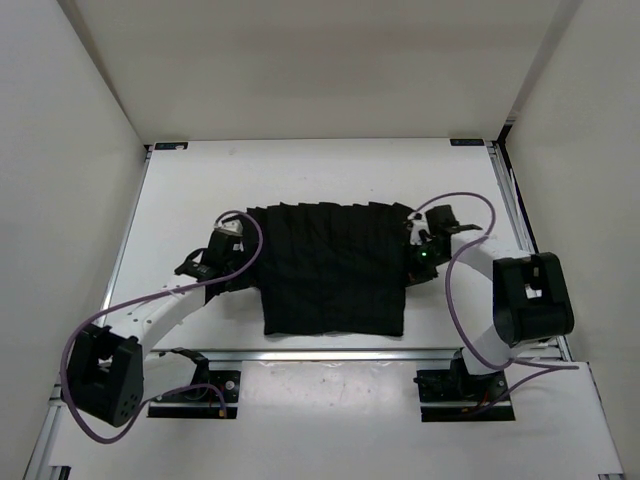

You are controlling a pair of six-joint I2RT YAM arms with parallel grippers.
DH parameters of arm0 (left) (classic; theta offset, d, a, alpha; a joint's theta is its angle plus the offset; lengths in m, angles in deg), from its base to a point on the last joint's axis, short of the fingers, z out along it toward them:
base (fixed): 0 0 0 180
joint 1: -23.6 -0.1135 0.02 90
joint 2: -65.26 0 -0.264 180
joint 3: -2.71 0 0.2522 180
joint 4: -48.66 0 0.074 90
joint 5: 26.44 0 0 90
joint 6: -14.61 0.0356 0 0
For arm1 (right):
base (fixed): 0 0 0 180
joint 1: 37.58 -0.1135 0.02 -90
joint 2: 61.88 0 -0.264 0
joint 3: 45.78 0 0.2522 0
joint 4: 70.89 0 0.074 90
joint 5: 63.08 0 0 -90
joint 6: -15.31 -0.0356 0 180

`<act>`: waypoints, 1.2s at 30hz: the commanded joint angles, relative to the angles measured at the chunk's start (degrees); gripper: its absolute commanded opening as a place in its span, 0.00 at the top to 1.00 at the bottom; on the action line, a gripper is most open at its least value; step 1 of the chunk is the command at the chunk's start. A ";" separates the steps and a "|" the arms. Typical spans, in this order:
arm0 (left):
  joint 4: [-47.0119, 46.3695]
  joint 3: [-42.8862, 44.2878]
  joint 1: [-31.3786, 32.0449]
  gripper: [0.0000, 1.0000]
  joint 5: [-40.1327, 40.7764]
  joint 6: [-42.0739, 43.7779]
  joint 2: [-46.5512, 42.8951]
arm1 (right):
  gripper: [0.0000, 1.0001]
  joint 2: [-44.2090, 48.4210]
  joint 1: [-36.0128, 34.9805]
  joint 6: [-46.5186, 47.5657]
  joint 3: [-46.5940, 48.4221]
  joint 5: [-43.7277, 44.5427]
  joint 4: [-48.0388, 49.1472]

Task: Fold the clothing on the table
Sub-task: Flatten the skirt out

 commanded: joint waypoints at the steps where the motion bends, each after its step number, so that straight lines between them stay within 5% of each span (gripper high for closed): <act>1: -1.10 -1.60 -0.86 0.01 -0.50 -0.10 -0.32 | 1.00 2.98 7.78 -0.01 -4.68 4.08 -2.00; 5: 1.45 -1.34 -0.68 0.01 0.11 0.86 1.61 | 0.96 5.26 10.17 0.87 -7.42 6.10 -2.62; 6: 1.19 -1.26 -0.25 0.01 0.12 0.86 1.62 | 0.75 6.14 10.35 0.78 -7.34 5.32 -2.88; 7: 1.45 -0.91 -0.25 0.01 -0.23 0.86 1.70 | 0.64 7.19 10.35 0.26 -7.60 5.22 -3.49; 11: 2.86 1.90 1.24 0.02 -0.93 0.69 1.61 | 0.57 10.45 10.26 -0.36 -6.37 4.17 -4.29; 13: 5.04 3.13 3.34 0.01 -1.82 0.34 2.92 | 0.30 11.76 10.00 0.25 -5.84 2.42 -5.52; 15: 7.25 5.50 7.03 0.01 -0.07 -0.71 4.60 | 0.23 12.38 9.65 1.12 -6.28 1.54 -6.48; 21: -2.23 -2.47 13.81 0.02 -4.28 -12.22 1.62 | 0.33 13.44 8.95 2.63 -6.89 0.74 -6.49; 28: -15.41 -9.78 12.24 0.02 -5.16 -16.71 4.77 | 0.56 12.91 8.15 5.35 -7.86 -0.66 -6.84; 34: -22.80 -4.96 13.20 0.01 -5.95 -17.77 14.34 | 0.66 13.70 7.63 5.79 -8.30 -2.07 -7.11; 36: -22.80 -2.76 13.64 0.04 -7.34 -17.68 17.60 | 0.76 14.05 7.36 5.53 -8.22 -1.99 -6.76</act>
